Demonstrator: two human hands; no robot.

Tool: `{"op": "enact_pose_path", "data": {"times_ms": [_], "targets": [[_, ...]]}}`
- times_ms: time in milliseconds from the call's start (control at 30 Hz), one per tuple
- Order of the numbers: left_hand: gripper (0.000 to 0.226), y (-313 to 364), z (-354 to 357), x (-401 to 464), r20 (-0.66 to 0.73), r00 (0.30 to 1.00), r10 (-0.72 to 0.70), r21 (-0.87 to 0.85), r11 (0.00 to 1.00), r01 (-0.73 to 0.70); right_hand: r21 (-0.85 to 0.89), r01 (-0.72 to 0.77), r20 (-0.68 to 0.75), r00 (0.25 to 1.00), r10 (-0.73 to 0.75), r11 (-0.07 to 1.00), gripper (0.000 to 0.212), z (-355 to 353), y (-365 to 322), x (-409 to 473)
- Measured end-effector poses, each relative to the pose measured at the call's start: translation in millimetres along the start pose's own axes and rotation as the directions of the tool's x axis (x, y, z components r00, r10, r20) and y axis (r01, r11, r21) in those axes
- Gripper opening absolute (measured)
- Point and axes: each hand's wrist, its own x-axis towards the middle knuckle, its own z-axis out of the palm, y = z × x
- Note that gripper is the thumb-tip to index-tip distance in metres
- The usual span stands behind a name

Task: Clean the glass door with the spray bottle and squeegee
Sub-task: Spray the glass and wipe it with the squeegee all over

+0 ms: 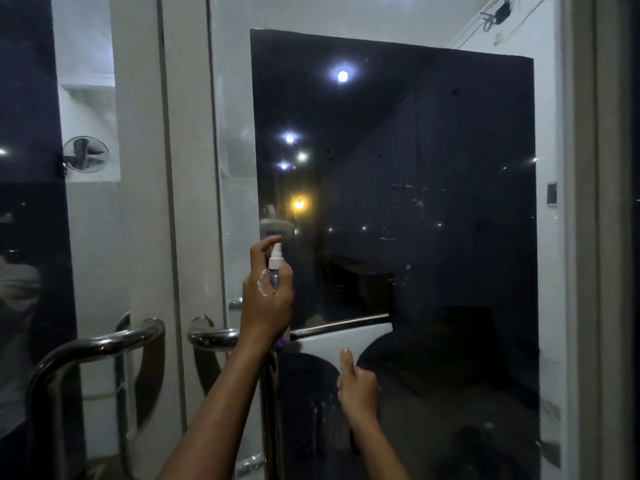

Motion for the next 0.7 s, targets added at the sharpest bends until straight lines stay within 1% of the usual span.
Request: {"op": "enact_pose_path", "data": {"times_ms": [233, 333, 400, 500, 600, 700], "targets": [[0.036, 6, 3, -20, 0.006, 0.999, -0.051, -0.024, 0.998, 0.051, -0.064, -0.068, -0.006, 0.998, 0.068, 0.996, 0.066, -15, 38, -23], [0.037, 6, 3, -26, 0.014, 0.998, -0.06, -0.021, 0.998, 0.061, -0.008, -0.014, -0.019, 1.0, 0.013, 1.0, 0.064, -23, 26, -25], [0.037, 4, 4, -25, 0.016, 0.998, -0.056, -0.014, 0.998, 0.056, 0.089, 0.052, -0.049, 0.998, -0.048, 0.995, 0.063, -30, -3, -15], [0.036, 5, 8, -15, 0.029, 0.999, -0.033, -0.006, 0.999, 0.034, 0.217, 0.171, -0.153, 0.978, -0.139, 0.961, 0.061, -48, -73, 23], [0.034, 12, 17, 1, 0.024, 1.0, 0.016, 0.004, 1.0, -0.016, 0.288, 0.284, -0.227, 0.948, -0.223, 0.915, 0.062, -72, -159, 73], [0.033, 21, 32, 17, 0.008, 0.998, 0.057, 0.008, 0.998, -0.057, 0.303, 0.314, -0.234, 0.94, -0.249, 0.9, 0.062, -97, -233, 118]]}}
